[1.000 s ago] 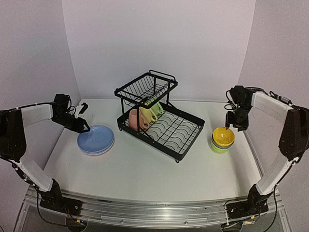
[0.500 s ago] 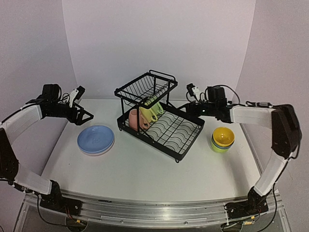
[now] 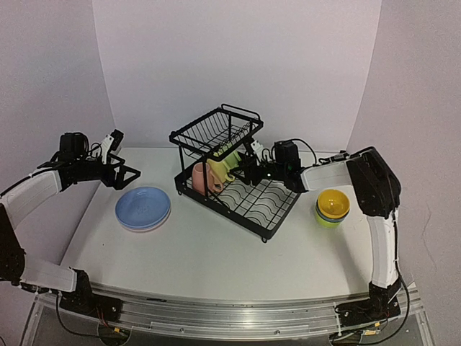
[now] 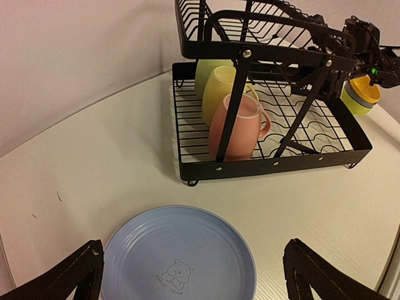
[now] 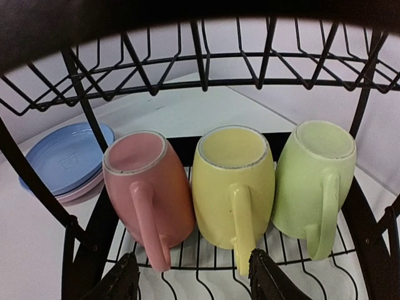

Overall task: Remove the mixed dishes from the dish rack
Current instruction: Pick up the cup from the dish rack.

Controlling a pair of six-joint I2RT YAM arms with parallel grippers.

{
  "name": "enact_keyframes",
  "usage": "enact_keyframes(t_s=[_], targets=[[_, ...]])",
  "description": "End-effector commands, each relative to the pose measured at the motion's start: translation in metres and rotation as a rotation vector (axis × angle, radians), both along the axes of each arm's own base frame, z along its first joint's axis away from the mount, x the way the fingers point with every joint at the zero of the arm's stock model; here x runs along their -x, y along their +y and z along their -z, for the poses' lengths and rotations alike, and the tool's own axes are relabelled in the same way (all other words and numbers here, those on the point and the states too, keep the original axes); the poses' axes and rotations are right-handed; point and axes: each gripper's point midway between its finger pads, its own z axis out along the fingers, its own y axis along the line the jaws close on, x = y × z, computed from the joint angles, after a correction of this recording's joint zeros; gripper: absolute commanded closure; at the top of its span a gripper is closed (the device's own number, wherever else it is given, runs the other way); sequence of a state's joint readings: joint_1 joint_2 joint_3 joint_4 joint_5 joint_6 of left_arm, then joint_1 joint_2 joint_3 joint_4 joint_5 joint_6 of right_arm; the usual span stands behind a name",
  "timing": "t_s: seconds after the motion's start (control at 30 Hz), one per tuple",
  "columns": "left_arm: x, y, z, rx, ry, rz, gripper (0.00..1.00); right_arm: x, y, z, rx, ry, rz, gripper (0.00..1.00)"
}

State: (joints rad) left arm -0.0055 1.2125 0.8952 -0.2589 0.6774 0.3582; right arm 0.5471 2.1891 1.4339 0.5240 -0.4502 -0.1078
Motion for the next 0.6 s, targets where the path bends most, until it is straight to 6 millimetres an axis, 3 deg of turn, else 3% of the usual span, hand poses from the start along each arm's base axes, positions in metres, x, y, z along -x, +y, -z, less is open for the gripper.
enact_keyframes(t_s=[0.0,0.1,0.33,0.57], targets=[[-0.01,0.002,-0.022,0.007,-0.089,-0.018,0.0,-0.006,0.023,0.016,-0.002,-0.047,-0.028,0.45],[-0.009,0.002,-0.023,0.002,-0.101,-0.015,0.0,-0.007,0.029,0.03,0.029,-0.069,-0.022,0.46],[-0.006,0.001,-0.02,0.002,-0.107,-0.002,0.01,-0.002,0.033,0.031,0.012,-0.095,-0.002,0.47],[-0.008,-0.001,-0.018,0.006,-0.104,0.012,0.01,-0.002,0.055,0.047,0.0,-0.082,-0.024,0.49]])
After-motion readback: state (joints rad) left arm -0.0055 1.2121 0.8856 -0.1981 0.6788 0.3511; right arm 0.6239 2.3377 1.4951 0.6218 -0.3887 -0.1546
